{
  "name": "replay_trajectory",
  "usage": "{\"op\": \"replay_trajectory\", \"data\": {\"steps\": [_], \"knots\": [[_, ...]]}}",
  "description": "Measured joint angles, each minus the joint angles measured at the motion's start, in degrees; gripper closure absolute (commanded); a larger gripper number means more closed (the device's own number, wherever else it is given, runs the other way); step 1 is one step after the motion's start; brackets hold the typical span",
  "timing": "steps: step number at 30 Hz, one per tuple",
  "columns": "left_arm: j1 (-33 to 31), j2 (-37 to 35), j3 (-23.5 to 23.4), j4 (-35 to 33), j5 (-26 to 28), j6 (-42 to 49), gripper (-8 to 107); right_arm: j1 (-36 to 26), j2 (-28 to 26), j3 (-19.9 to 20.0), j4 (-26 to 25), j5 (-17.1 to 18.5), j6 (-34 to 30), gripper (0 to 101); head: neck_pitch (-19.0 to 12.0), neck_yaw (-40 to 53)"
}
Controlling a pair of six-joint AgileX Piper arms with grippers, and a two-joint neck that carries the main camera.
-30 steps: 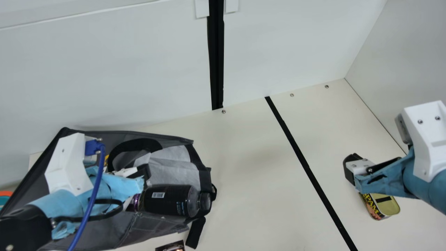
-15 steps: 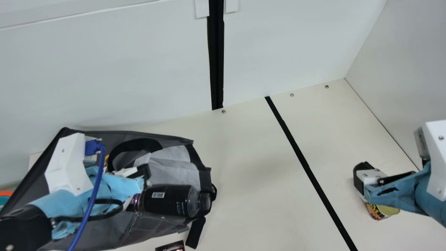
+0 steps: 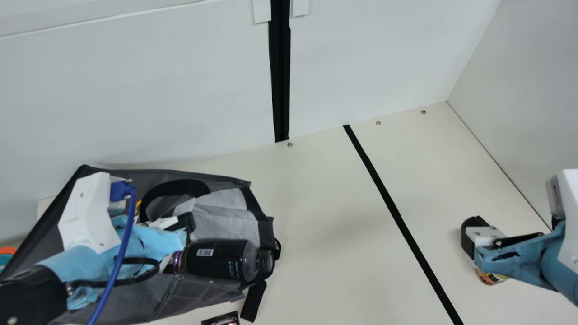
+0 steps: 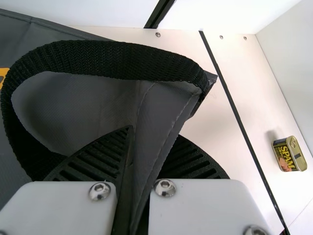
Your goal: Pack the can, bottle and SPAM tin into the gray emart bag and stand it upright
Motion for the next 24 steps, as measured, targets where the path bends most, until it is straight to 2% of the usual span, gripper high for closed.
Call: {"op": "replay_trajectory", "data": {"steps": [13,24], "knots": [[0.00,0.00,0.00,0.00,0.00,0.00,107,-5.14,-0.67,1.30,0.39,0.01,-1.15,6,0.00,0.09],[0.00,0.00,0.00,0.00,0.00,0.00,107,-6.67,-0.44,2.66,0.05,-0.01,-1.70,6,0.00,0.00]]}}
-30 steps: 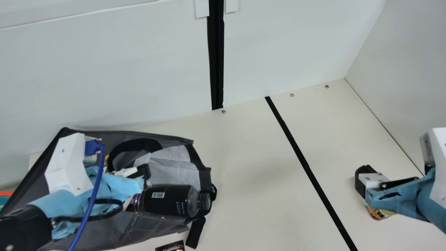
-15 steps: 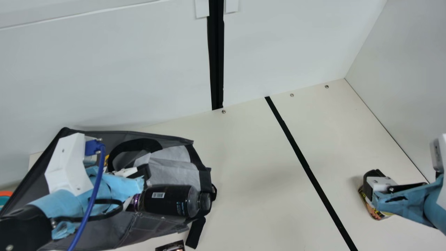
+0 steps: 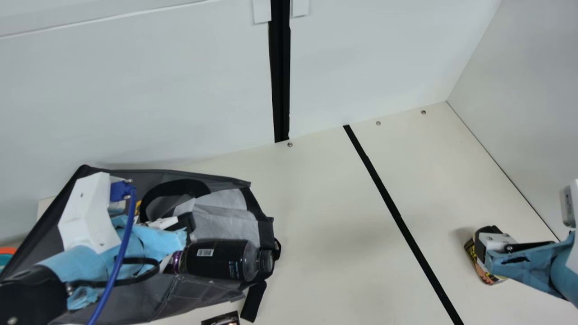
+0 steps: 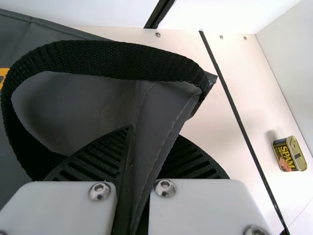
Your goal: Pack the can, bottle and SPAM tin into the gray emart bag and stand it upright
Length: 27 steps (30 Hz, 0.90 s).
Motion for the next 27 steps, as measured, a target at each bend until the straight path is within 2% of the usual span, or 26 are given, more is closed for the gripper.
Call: {"op": "replay_trajectory", "data": {"steps": [27], "knots": [[0.00,0.00,0.00,0.00,0.00,0.00,107,-5.13,4.99,2.85,2.38,-0.04,-10.25,6,0.00,0.00]]}}
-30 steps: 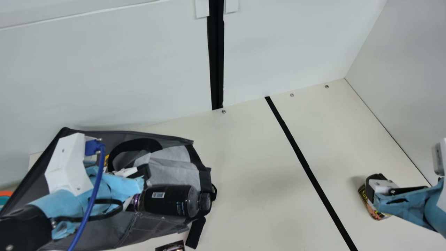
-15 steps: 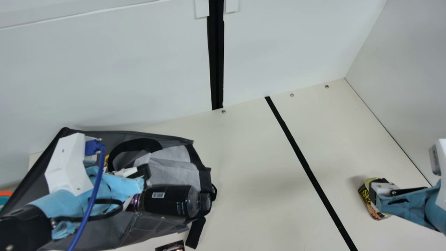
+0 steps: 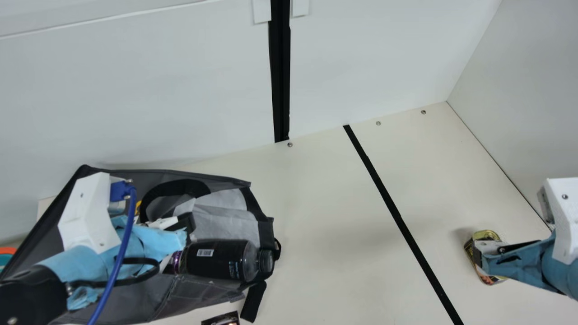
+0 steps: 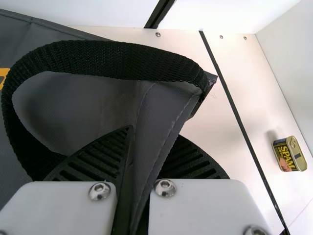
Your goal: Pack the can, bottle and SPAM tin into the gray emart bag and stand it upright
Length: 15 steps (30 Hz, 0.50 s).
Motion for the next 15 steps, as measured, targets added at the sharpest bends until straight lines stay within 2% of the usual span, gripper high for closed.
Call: {"op": "replay_trajectory", "data": {"steps": [15], "knots": [[0.00,0.00,0.00,0.00,0.00,0.00,107,-4.54,4.01,1.56,4.00,-0.06,-6.72,6,0.00,0.00]]}}
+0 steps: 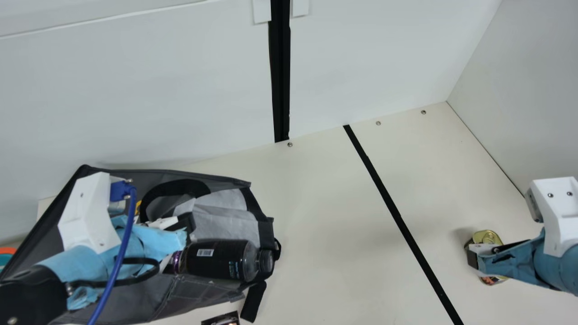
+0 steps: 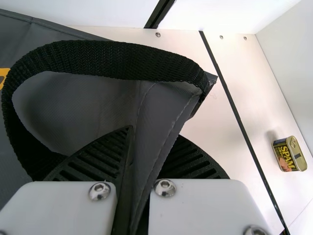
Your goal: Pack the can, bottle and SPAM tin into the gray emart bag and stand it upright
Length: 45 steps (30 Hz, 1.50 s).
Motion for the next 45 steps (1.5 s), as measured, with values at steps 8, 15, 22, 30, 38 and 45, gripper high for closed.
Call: {"op": "replay_trajectory", "data": {"steps": [8,15,22,30,38,45], "knots": [[0.00,0.00,0.00,0.00,0.00,0.00,107,-3.67,2.57,0.17,2.55,0.05,-4.49,6,0.00,0.09],[0.00,0.00,0.00,0.00,0.00,0.00,107,-7.28,4.90,0.17,4.52,0.01,-9.03,6,0.00,0.00],[0.00,0.00,0.00,0.00,0.00,0.00,107,-11.04,7.49,0.17,6.70,0.01,-13.96,6,0.00,0.09],[0.00,0.00,0.00,0.00,0.00,0.00,107,-15.32,10.53,0.28,9.00,0.01,-19.86,6,0.00,0.00],[0.00,0.00,0.00,0.00,0.00,0.00,107,-18.38,13.66,0.28,10.78,0.01,-25.14,6,0.00,0.09],[0.00,0.00,0.00,0.00,0.00,0.00,107,-19.61,16.33,0.28,11.60,0.01,-28.67,6,0.00,0.09]]}}
